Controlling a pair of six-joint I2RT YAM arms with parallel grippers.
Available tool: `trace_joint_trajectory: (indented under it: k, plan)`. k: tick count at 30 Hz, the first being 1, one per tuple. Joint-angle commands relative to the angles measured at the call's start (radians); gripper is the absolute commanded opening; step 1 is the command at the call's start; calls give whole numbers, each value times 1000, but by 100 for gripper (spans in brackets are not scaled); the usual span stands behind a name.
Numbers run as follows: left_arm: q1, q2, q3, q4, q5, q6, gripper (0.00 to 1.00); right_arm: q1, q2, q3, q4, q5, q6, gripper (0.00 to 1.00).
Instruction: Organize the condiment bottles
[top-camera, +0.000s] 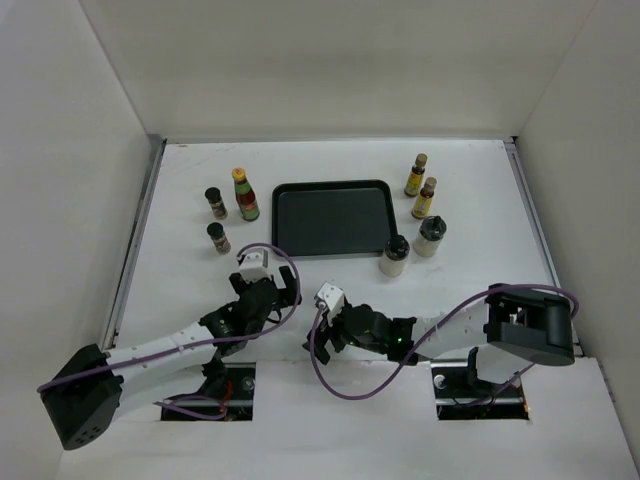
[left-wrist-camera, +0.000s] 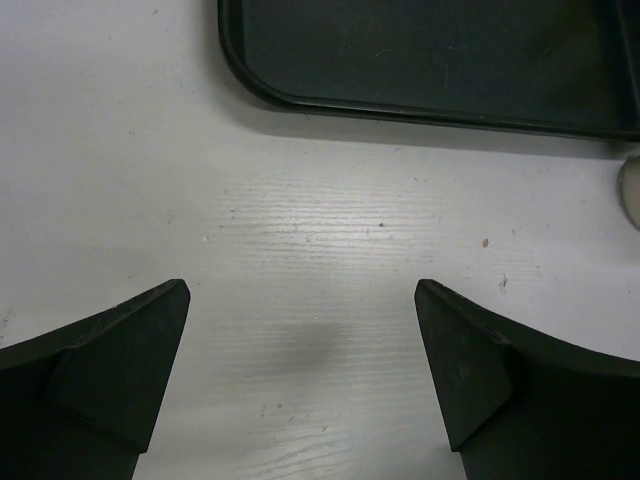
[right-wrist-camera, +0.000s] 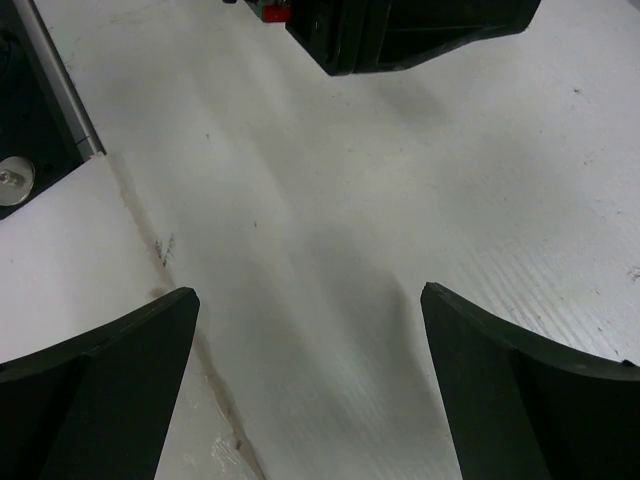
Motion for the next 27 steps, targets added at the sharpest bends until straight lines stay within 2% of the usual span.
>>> trace_joint_trajectory:
  k: [1,5,11,16,20,24,25,26,27]
  plan:
    - [23,-37,33,56,-1,-1,100,-1,-5,0,69,-18,-1,100]
    - [84,-59,68,44,12,13,100,-12,-4,0,69,-23,4,100]
    - [97,-73,131,44,-40,59,100,-21,-7,-4,70,-12,7,100]
    - [83,-83,188,119,-98,191,100,-22,-27,-17,90,8,10,100]
    - [88,-57,275,233,-97,379,100,-32,-16,-14,79,35,18,100]
    - [164,-13,358,294,-107,443,98,-41,-21,-14,72,66,21,100]
    - [192,2,378,293,-106,443,85,-53,-21,-14,70,65,25,100]
    - [219,19,400,284,-112,440,65,-65,-24,-17,70,57,34,93]
    - [239,33,415,267,-120,434,50,-70,-36,-23,67,45,45,84]
